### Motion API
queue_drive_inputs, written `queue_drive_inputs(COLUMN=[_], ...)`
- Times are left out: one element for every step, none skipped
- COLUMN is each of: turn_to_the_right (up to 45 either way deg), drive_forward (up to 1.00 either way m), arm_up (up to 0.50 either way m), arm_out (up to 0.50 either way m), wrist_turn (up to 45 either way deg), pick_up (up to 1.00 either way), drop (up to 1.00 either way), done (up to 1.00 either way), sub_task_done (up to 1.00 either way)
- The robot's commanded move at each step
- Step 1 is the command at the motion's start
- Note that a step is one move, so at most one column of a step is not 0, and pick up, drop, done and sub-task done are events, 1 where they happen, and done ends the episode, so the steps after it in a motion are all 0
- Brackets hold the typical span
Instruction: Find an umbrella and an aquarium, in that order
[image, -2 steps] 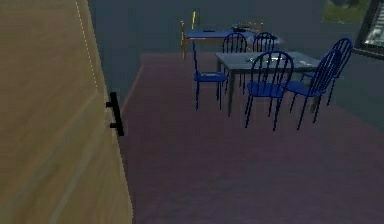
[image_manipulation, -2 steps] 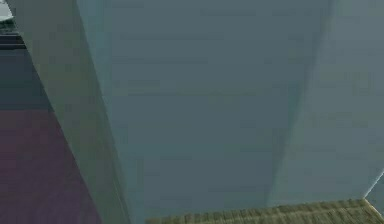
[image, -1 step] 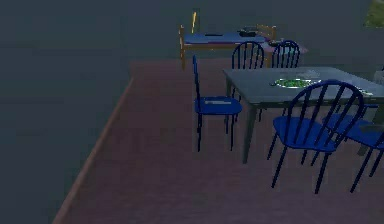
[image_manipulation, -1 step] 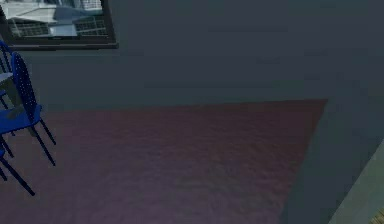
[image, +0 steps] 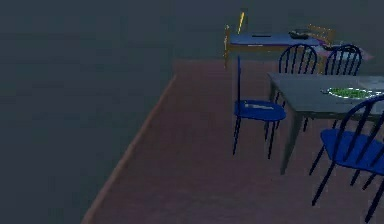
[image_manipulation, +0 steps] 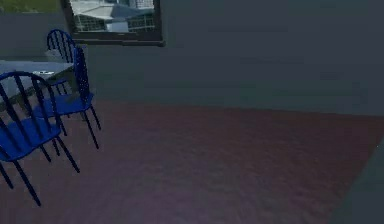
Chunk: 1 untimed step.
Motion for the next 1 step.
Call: queue_drive_inputs(turn_to_the_right=[0.0], drive_forward=[0.20], arm_up=[0.00], arm_out=[0.00], wrist_turn=[0.0], pick_up=[0.00], drop=[0.00], done=[0.00], sub_task_done=[0.00])
